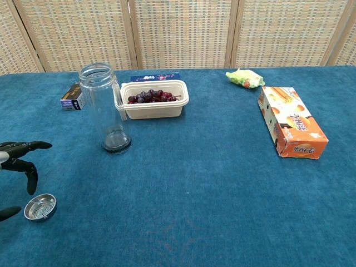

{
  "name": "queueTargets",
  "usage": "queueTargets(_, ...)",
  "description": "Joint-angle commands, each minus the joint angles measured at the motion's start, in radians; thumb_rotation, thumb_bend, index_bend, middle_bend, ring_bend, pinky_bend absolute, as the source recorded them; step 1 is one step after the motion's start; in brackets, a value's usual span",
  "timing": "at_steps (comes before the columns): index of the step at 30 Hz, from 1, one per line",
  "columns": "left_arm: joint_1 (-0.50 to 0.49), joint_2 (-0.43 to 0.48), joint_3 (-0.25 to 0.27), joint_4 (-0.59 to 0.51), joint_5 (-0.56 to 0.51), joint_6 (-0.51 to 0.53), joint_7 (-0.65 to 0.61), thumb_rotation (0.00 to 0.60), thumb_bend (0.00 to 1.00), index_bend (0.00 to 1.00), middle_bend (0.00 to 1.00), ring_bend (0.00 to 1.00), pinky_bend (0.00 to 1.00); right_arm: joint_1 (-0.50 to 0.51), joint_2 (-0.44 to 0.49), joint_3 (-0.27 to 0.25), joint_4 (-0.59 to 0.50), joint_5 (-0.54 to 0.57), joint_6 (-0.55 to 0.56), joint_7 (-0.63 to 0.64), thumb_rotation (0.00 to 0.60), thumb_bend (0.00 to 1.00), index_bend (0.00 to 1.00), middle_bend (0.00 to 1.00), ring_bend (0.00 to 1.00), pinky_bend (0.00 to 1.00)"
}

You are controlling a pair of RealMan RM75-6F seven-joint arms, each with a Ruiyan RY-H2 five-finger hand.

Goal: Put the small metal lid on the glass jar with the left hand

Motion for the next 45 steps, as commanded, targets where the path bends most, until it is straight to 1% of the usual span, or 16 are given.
queueTargets(1, -0.003, -0.003, 0.0, 0.004, -0.008, -0.003, 0.003, 0.6, 0.4, 0.49, 0.0, 0.0, 0.0, 0.0, 0.0, -0.001, -0.001, -0.002, 0.0, -0.002, 0.6, 0.0, 0.0, 0.0, 0.0, 0.0)
queueTargets(3, -0.008, -0.008, 0.0, 0.01, -0.023, -0.009, 0.009, 0.6, 0.41, 0.49, 0.0, 0.0, 0.0, 0.0, 0.0, -0.001, -0.002, 0.0, 0.0, -0.003, 0.6, 0.0, 0.0, 0.0, 0.0, 0.0)
queueTargets(11, -0.018, -0.021, 0.008, 0.016, -0.035, -0.013, 0.02, 0.6, 0.41, 0.49, 0.0, 0.0, 0.0, 0.001, 0.002, 0.002, 0.0, 0.008, -0.004, 0.0, 0.6, 0.0, 0.0, 0.0, 0.0, 0.0)
queueTargets(20, -0.031, -0.045, 0.011, 0.03, -0.051, -0.013, 0.031, 0.6, 0.41, 0.51, 0.0, 0.0, 0.0, 0.002, 0.005, 0.003, -0.002, 0.013, -0.008, 0.007, 0.6, 0.0, 0.0, 0.0, 0.0, 0.0)
queueTargets(23, -0.032, -0.047, 0.012, 0.033, -0.057, -0.012, 0.033, 0.6, 0.41, 0.53, 0.0, 0.0, 0.0, 0.002, 0.006, 0.003, -0.002, 0.014, -0.009, 0.009, 0.6, 0.0, 0.0, 0.0, 0.0, 0.0)
queueTargets(35, -0.042, -0.054, 0.017, 0.035, -0.079, -0.013, 0.044, 0.6, 0.42, 0.53, 0.0, 0.0, 0.0, 0.002, 0.007, 0.004, -0.002, 0.016, -0.01, 0.012, 0.6, 0.0, 0.0, 0.0, 0.0, 0.0)
queueTargets(45, -0.05, -0.056, 0.009, 0.041, -0.102, -0.011, 0.035, 0.6, 0.42, 0.55, 0.0, 0.0, 0.0, 0.001, 0.009, 0.006, 0.001, 0.019, -0.008, 0.022, 0.6, 0.0, 0.0, 0.0, 0.0, 0.0)
